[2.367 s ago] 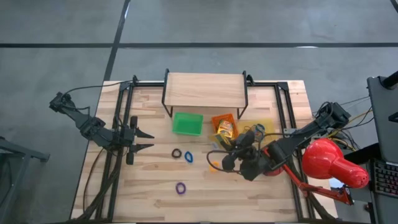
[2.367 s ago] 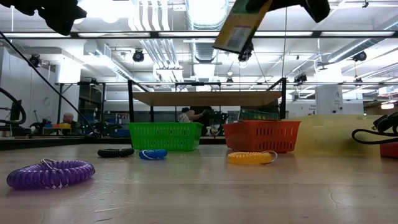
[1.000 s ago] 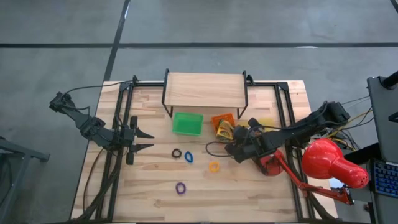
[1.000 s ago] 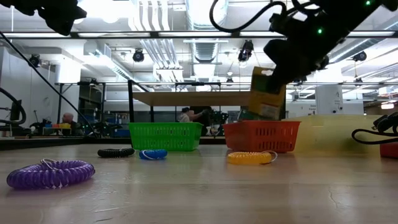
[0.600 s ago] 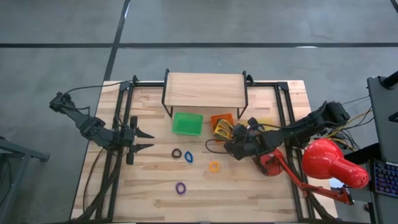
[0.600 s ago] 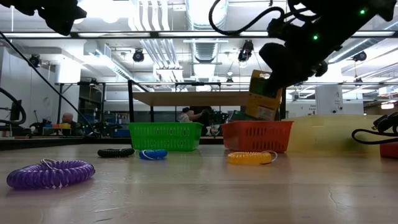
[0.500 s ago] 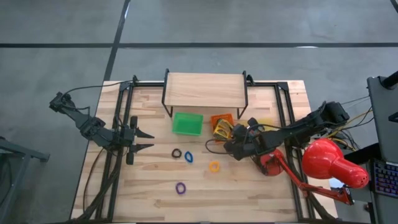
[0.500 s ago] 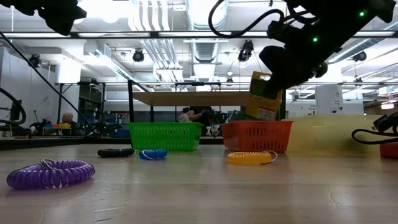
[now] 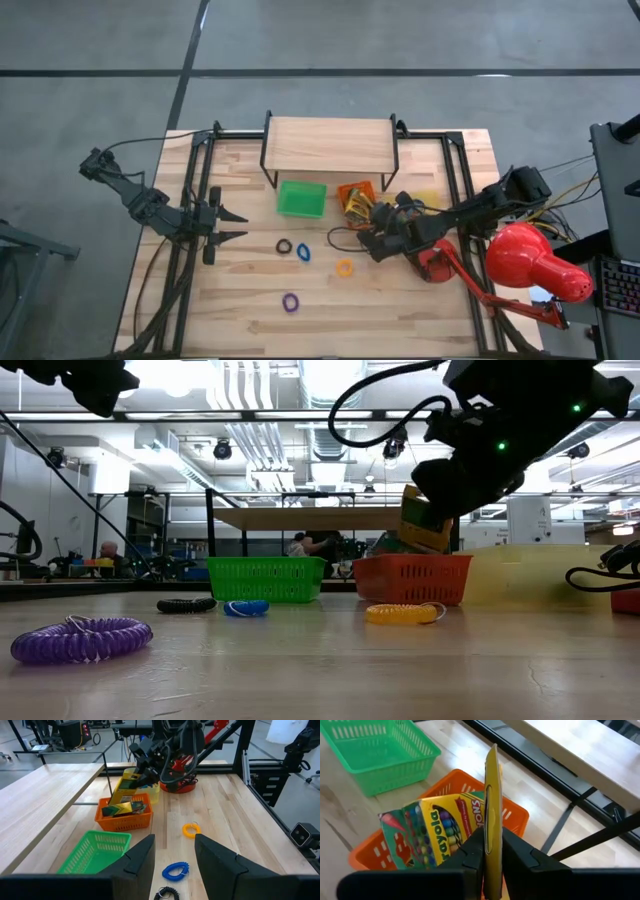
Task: Pick & Place Office Desk Supplies
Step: Put the large crayon box into the orange bin
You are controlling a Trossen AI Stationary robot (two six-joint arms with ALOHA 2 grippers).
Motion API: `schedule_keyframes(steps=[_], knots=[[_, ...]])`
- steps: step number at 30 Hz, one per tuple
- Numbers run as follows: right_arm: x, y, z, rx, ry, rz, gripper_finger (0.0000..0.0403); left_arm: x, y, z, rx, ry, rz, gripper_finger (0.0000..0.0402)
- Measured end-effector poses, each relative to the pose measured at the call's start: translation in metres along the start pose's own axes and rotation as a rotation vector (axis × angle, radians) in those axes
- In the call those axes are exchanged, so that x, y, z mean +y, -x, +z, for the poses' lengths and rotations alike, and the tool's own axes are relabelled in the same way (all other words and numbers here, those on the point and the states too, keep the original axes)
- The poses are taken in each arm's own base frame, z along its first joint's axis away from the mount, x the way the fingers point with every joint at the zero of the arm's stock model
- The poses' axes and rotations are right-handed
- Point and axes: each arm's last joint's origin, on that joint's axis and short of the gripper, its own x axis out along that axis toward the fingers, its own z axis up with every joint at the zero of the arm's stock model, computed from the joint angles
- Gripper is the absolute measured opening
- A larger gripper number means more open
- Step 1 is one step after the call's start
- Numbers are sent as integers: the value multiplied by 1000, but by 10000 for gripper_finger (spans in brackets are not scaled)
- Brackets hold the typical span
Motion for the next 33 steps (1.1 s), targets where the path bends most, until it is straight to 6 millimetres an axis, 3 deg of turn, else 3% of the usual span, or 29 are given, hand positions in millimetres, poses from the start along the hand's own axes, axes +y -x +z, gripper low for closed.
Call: schedule_keyframes(steps=[12, 33], knots=[[3, 1, 5, -7, -44, 25, 53, 0, 0, 0, 0, 0, 0, 141], [10, 3, 13, 4, -141, 89, 143, 0, 0, 0, 0, 0, 0, 141]])
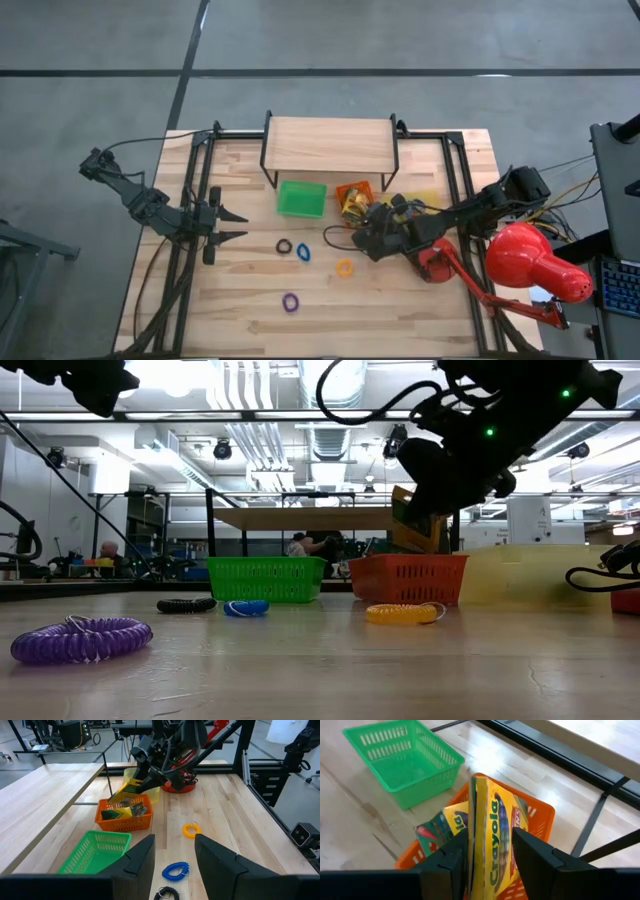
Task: Pick & Place Office Desk Supplies
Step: Put the large crayon box into the orange bin
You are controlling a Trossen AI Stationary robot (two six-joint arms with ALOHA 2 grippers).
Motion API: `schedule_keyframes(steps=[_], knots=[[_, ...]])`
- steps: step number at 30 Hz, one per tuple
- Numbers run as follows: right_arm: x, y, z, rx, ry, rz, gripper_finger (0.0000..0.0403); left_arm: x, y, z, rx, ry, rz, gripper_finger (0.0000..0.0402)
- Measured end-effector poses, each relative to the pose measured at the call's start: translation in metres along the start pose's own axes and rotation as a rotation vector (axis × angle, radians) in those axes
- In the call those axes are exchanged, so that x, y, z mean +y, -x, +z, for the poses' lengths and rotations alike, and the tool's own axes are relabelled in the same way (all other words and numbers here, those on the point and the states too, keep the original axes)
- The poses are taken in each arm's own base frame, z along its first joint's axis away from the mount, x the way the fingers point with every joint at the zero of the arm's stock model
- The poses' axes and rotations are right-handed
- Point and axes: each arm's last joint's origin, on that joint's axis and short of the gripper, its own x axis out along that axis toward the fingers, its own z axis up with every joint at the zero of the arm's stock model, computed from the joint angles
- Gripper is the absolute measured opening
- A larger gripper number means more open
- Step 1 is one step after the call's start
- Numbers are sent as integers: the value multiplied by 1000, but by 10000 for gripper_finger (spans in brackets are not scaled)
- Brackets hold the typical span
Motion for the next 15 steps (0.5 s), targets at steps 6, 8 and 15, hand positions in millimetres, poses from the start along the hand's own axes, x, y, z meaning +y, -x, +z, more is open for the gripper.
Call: schedule_keyframes(steps=[6, 8, 15], knots=[[5, 3, 8, 11, -31, 34, 157, 0, 0, 0, 0, 0, 0, 141], [8, 4, 11, 24, -43, 57, 161, 0, 0, 0, 0, 0, 0, 141], [13, 7, 22, 15, -75, 80, 179, 0, 0, 0, 0, 0, 0, 141]])
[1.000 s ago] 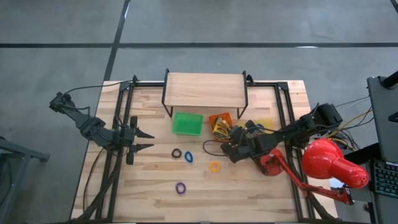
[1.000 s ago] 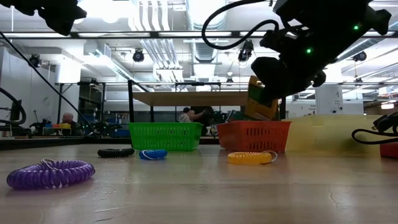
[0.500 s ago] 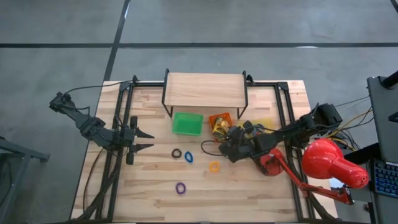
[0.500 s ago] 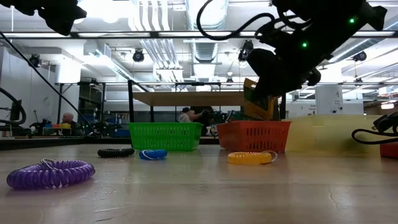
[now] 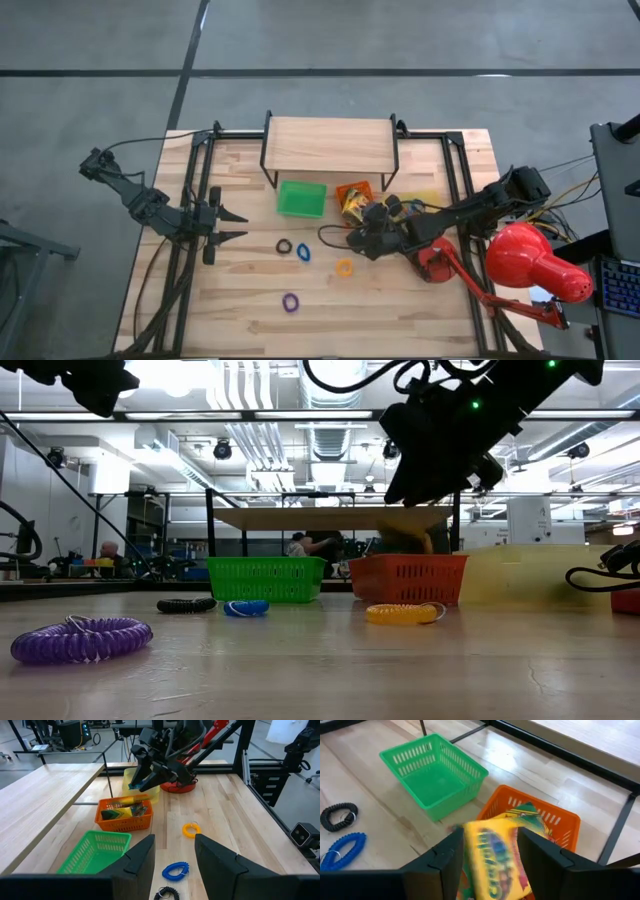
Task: Pick & Place Office Desk Supplies
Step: Put the large crayon box into the orange bin, then put the yellow spring rubber band into the green bin
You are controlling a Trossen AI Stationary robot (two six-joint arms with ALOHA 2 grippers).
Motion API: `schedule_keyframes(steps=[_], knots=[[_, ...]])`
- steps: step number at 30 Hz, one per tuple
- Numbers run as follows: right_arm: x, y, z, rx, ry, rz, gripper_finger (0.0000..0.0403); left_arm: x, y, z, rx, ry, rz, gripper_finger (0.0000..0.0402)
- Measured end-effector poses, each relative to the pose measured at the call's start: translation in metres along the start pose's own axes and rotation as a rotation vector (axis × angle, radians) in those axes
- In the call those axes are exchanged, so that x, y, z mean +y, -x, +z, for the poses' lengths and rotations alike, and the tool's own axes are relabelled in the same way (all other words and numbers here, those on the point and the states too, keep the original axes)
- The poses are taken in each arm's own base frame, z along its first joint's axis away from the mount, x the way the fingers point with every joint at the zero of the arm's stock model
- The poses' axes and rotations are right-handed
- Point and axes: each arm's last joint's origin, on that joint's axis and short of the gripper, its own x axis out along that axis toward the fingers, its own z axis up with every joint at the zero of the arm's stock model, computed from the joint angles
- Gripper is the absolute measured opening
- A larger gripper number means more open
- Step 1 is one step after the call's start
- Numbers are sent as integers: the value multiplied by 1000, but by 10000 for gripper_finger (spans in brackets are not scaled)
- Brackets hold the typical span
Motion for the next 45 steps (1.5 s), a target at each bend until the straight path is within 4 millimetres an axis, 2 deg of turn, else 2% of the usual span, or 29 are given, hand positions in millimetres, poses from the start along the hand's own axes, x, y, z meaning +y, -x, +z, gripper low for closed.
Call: schedule_keyframes(steps=[12, 18, 26, 36, 41, 45], knots=[[0, 0, 0, 4, 0, 3, 199, 0, 0, 0, 0, -1, 0, 141], [6, 4, 9, -12, 1, 24, 199, 0, 0, 0, 0, 0, 1, 141], [25, 26, 17, -38, 126, 119, 199, 0, 0, 0, 0, 0, 0, 141], [43, 57, 10, -69, 327, 224, 199, 0, 0, 0, 0, 0, 0, 141], [47, 61, 13, -71, 474, 270, 199, 0, 0, 0, 1, -1, 0, 141], [50, 63, 16, -66, 478, 301, 199, 0, 0, 0, 0, -1, 0, 141]])
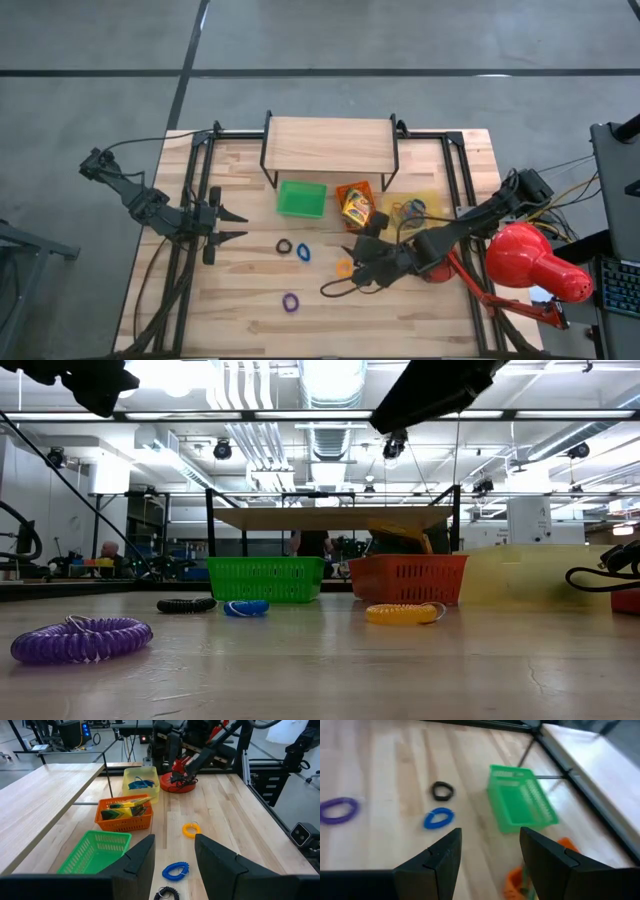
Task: Pick & Place Office Desk Supplies
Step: Put the yellow spring rubber band into the green bin
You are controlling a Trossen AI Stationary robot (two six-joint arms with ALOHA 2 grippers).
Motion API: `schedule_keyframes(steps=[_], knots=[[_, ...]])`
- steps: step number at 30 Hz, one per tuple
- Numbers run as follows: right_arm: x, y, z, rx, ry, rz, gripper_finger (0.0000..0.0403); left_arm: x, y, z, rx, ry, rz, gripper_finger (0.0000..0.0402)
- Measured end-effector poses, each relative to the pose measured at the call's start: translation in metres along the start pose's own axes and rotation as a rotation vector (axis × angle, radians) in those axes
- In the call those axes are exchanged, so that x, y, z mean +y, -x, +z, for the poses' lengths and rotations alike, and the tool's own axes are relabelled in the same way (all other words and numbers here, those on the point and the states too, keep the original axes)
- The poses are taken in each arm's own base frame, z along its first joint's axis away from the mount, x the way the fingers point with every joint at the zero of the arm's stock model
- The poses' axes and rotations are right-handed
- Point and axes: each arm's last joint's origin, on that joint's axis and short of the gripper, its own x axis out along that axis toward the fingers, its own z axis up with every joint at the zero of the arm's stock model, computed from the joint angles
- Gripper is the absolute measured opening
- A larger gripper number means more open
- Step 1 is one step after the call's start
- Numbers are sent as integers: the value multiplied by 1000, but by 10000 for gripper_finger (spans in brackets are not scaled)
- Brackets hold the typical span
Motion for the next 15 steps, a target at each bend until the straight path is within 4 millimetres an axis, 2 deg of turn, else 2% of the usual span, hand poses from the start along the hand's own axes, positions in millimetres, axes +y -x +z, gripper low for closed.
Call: schedule_keyframes(steps=[9, 15], knots=[[7, 1, 3, 26, 54, 207, 199, 0, 0, 0, 0, 0, 0, 141], [11, 2, 1, 88, -18, 364, 199, 0, 0, 0, 0, 0, 0, 141]])
